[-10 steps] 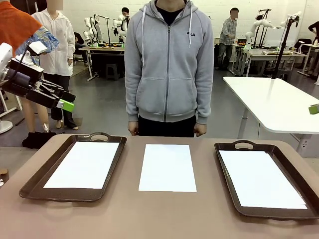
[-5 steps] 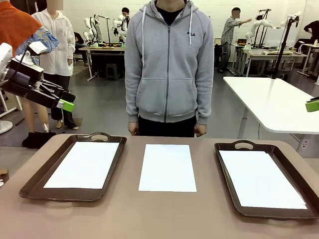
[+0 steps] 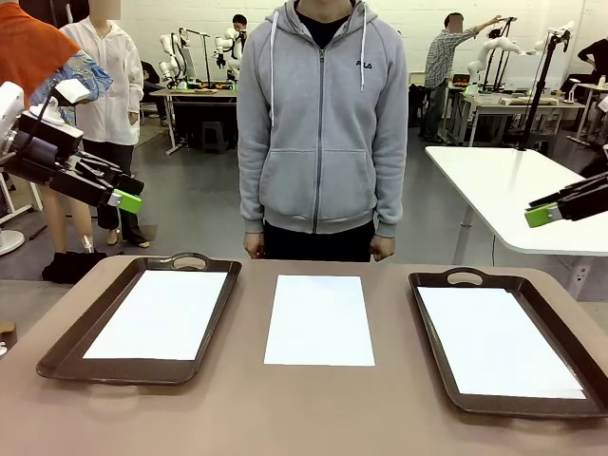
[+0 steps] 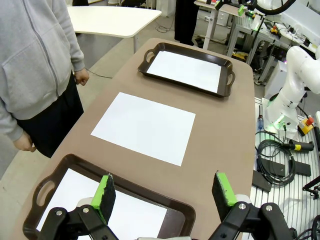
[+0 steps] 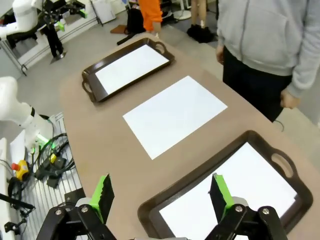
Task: Sort the A4 documents.
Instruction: Receive the A4 Paper.
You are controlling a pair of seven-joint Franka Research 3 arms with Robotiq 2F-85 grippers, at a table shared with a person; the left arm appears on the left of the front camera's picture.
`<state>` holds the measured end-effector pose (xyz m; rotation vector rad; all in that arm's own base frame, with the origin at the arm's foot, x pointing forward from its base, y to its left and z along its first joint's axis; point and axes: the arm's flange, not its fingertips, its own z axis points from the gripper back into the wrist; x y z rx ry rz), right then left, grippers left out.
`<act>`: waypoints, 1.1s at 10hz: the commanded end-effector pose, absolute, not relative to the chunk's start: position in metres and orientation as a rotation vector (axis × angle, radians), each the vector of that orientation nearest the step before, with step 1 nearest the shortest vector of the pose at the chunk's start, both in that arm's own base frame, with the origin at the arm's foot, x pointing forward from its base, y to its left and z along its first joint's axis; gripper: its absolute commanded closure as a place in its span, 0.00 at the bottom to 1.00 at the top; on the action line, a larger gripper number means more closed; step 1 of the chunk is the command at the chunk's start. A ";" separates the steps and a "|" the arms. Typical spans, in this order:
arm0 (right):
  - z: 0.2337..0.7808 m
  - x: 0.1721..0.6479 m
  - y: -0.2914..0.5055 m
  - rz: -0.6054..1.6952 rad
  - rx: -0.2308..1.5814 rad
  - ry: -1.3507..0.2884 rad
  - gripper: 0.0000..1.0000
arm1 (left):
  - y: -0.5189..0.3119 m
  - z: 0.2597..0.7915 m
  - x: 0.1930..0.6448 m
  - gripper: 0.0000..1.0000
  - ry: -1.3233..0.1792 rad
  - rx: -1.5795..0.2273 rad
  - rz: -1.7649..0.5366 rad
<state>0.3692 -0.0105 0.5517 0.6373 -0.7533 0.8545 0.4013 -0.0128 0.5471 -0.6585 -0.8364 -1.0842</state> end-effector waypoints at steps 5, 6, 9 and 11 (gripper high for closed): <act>0.556 0.365 -0.034 0.848 0.642 -0.783 0.00 | -0.012 0.547 0.401 0.00 -0.843 -0.665 -1.090; 0.556 0.365 -0.036 0.845 0.643 -0.783 0.00 | -0.012 0.547 0.401 0.00 -0.843 -0.665 -1.090; 0.557 0.365 -0.034 0.855 0.650 -0.778 0.00 | -0.012 0.547 0.401 0.00 -0.843 -0.665 -1.090; 0.558 0.361 -0.037 0.833 0.636 -0.767 0.00 | -0.012 0.547 0.401 0.00 -0.843 -0.665 -1.090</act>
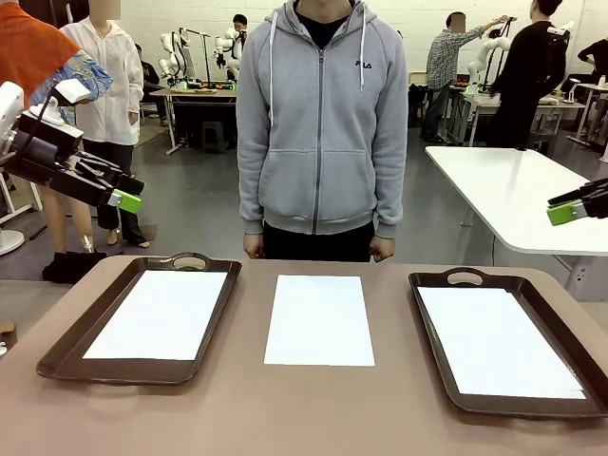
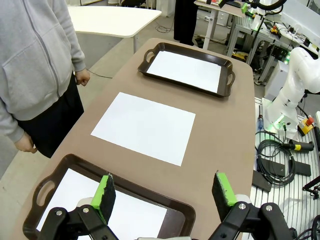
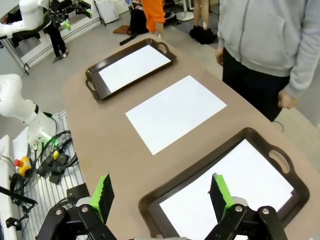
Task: Sort the A4 documents.
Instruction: Receive the A4 Paper.
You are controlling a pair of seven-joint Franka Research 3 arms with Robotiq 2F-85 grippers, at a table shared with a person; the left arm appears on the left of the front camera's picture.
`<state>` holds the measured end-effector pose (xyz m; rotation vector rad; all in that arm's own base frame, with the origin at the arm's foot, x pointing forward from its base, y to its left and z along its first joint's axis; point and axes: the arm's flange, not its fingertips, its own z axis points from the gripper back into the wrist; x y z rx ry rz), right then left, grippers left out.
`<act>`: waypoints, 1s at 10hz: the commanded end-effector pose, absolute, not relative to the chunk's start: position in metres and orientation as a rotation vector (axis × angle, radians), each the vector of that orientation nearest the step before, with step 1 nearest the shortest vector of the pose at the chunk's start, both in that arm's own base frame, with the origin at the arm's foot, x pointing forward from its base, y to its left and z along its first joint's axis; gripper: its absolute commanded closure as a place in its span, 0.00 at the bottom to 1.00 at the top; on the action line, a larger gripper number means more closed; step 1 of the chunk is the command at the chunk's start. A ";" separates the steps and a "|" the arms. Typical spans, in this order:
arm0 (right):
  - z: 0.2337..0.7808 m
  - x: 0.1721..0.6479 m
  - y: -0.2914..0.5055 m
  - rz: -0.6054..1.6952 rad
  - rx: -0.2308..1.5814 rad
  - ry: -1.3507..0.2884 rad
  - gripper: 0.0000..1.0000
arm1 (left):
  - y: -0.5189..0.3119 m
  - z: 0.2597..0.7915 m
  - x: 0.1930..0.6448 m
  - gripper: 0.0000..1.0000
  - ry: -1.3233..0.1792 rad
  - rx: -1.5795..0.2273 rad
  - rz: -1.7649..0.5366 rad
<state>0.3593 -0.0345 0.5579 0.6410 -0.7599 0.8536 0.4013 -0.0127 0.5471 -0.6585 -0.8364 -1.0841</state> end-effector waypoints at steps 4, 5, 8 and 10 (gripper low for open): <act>0.558 0.361 -0.037 0.833 0.636 -0.767 0.00 | -0.012 0.547 0.401 0.00 -0.843 -0.665 -1.090; 0.558 0.361 -0.037 0.833 0.636 -0.767 0.00 | -0.012 0.547 0.401 0.00 -0.843 -0.665 -1.090; 0.558 0.361 -0.037 0.833 0.636 -0.767 0.00 | -0.012 0.547 0.401 0.00 -0.843 -0.665 -1.090; 0.558 0.361 -0.037 0.833 0.636 -0.767 0.00 | -0.012 0.547 0.401 0.00 -0.843 -0.665 -1.090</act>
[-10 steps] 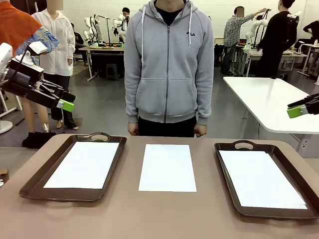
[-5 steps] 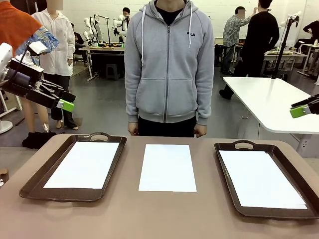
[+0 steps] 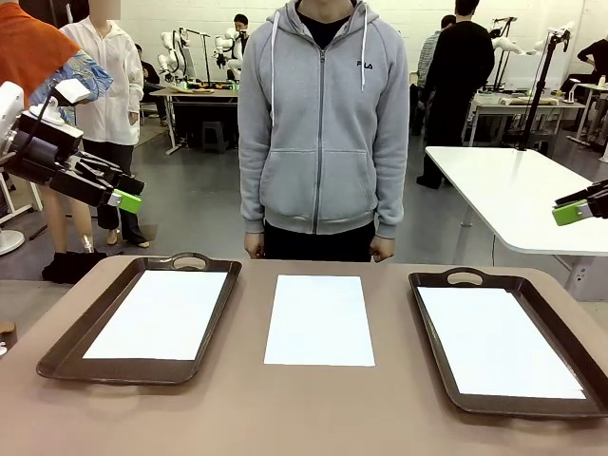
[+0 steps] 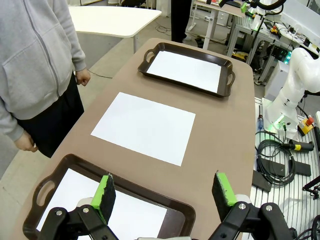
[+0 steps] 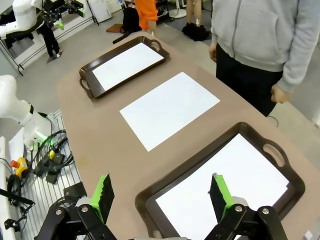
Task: Sort the A4 documents.
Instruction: Receive the A4 Paper.
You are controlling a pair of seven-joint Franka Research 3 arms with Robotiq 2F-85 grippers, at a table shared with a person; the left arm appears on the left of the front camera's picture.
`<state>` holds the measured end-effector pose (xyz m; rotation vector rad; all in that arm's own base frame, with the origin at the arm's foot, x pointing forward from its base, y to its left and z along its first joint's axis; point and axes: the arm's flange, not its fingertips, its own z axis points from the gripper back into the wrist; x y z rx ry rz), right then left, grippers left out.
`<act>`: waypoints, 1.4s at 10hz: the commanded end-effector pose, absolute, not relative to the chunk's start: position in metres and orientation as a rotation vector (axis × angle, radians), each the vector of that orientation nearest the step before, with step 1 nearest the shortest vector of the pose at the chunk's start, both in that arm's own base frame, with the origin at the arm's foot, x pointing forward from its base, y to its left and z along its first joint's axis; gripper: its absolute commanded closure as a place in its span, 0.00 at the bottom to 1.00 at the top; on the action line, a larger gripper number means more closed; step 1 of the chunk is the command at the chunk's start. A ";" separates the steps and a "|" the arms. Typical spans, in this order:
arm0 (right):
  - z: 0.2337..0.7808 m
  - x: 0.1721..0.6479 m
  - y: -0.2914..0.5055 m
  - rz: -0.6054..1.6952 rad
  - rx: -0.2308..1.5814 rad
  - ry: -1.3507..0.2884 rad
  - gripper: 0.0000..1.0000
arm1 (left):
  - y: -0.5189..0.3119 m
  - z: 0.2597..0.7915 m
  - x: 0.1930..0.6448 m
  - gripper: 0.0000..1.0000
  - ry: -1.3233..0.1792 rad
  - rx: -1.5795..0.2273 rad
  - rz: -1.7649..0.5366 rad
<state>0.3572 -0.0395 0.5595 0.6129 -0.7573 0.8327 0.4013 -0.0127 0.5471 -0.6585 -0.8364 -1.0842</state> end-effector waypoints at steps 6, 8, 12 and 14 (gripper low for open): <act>0.558 0.361 -0.037 0.833 0.636 -0.767 0.00 | -0.012 0.547 0.401 0.00 -0.843 -0.665 -1.090; 0.558 0.361 -0.037 0.833 0.636 -0.767 0.00 | -0.012 0.547 0.401 0.00 -0.843 -0.665 -1.090; 0.558 0.361 -0.037 0.833 0.636 -0.767 0.00 | -0.012 0.547 0.401 0.00 -0.843 -0.665 -1.090; 0.558 0.361 -0.037 0.833 0.636 -0.767 0.00 | -0.012 0.547 0.401 0.00 -0.843 -0.665 -1.090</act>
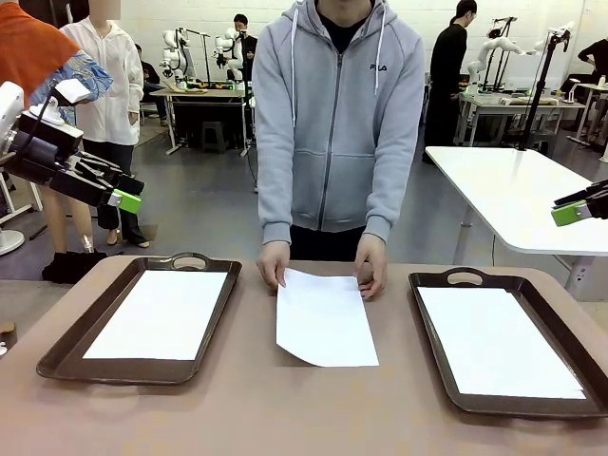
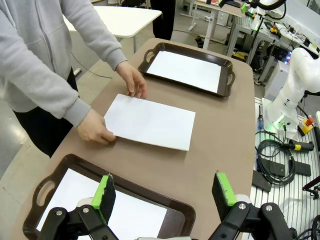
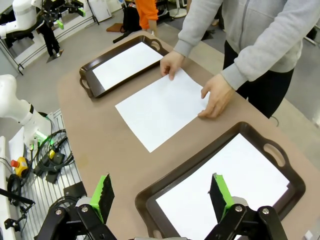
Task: Sort the A4 documents.
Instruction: Receive the A4 Paper.
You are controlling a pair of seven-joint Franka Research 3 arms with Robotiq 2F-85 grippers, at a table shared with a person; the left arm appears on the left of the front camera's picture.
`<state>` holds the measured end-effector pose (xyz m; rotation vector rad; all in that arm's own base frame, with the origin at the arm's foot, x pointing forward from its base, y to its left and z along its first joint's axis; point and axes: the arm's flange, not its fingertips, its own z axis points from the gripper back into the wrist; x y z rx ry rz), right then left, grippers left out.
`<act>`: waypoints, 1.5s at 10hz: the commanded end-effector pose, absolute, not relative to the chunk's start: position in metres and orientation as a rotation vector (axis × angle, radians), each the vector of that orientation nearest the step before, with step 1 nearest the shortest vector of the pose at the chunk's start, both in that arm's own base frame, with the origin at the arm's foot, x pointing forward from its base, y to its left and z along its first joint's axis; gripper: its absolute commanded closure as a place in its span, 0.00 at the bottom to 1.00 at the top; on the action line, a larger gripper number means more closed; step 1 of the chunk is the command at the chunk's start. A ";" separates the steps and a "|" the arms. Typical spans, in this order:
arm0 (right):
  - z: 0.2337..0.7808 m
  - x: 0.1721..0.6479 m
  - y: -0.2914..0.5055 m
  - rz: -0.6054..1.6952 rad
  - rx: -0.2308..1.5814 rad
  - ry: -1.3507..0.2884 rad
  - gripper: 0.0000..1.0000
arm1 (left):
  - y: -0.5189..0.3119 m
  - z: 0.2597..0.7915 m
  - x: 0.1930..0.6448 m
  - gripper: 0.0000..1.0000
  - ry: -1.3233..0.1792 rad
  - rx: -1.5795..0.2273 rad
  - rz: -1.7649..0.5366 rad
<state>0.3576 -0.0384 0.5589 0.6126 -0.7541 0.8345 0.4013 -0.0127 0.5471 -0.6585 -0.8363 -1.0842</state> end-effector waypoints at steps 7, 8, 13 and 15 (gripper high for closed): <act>0.558 0.361 -0.037 0.833 0.636 -0.767 0.00 | -0.012 0.547 0.401 0.00 -0.843 -0.665 -1.090; 0.558 0.361 -0.037 0.833 0.636 -0.767 0.00 | -0.012 0.547 0.401 0.00 -0.843 -0.665 -1.090; 0.558 0.361 -0.037 0.833 0.636 -0.767 0.00 | -0.012 0.547 0.401 0.00 -0.843 -0.665 -1.090; 0.558 0.361 -0.037 0.833 0.636 -0.767 0.00 | -0.012 0.547 0.401 0.00 -0.843 -0.665 -1.090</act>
